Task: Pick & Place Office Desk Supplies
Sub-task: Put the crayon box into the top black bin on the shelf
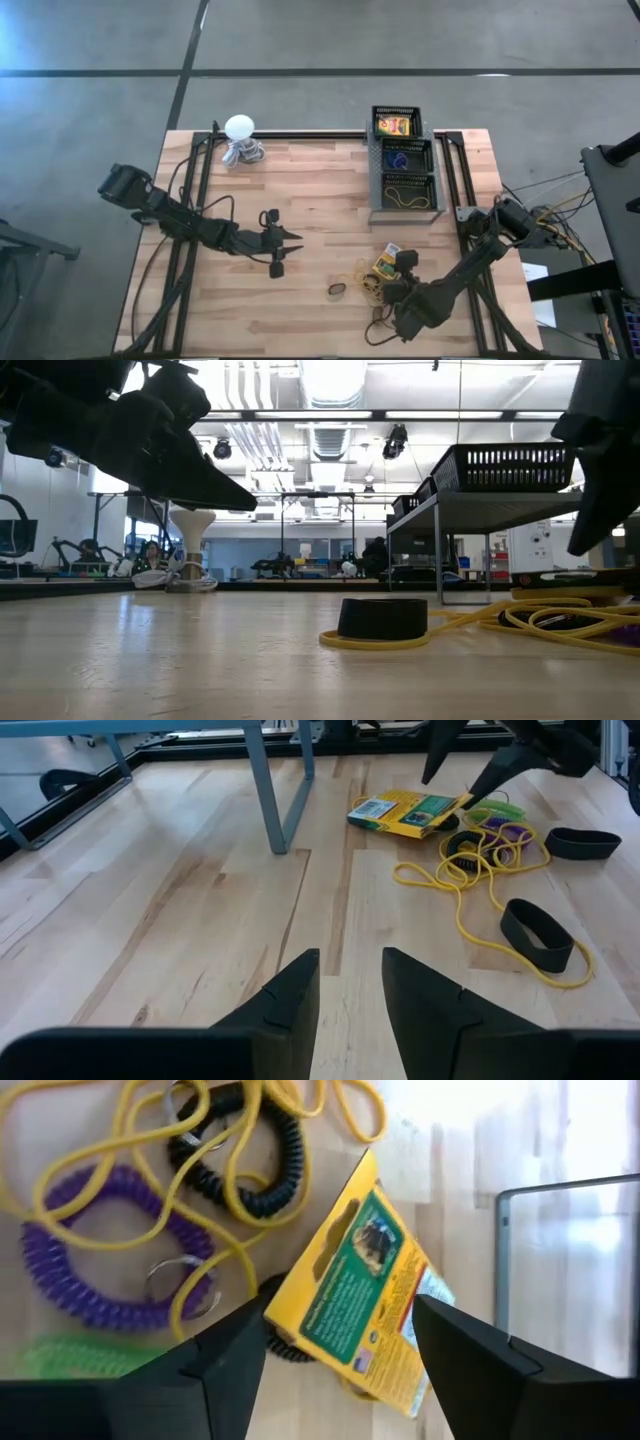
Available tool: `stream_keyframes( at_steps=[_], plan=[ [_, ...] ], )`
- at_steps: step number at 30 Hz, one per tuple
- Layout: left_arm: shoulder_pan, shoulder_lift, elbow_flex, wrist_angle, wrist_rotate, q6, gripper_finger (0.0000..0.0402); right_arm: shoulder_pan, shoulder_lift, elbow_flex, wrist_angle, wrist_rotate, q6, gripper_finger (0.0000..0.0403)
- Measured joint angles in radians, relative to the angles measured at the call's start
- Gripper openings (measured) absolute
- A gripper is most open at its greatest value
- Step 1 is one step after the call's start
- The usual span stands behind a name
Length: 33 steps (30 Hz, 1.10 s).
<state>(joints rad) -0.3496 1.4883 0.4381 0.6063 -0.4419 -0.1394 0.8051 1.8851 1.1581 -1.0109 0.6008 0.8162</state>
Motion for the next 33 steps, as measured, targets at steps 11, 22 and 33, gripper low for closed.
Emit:
stream_keyframes(
  at_steps=[11,22,33],
  plan=[
    [0.000,0.000,0.000,-0.003,0.000,0.000,0.0115,0.001,0.084,-0.001,0.014,0.042,0.082,0.0220],
    [0.000,0.000,0.000,-0.004,-0.004,0.000,0.0115,0.000,0.101,0.012,-0.016,0.054,0.149,0.0114],
    [0.000,0.000,0.000,-0.004,-0.004,0.000,0.0115,-0.001,-0.035,0.050,-0.022,0.105,0.153,0.0017]
  ],
)
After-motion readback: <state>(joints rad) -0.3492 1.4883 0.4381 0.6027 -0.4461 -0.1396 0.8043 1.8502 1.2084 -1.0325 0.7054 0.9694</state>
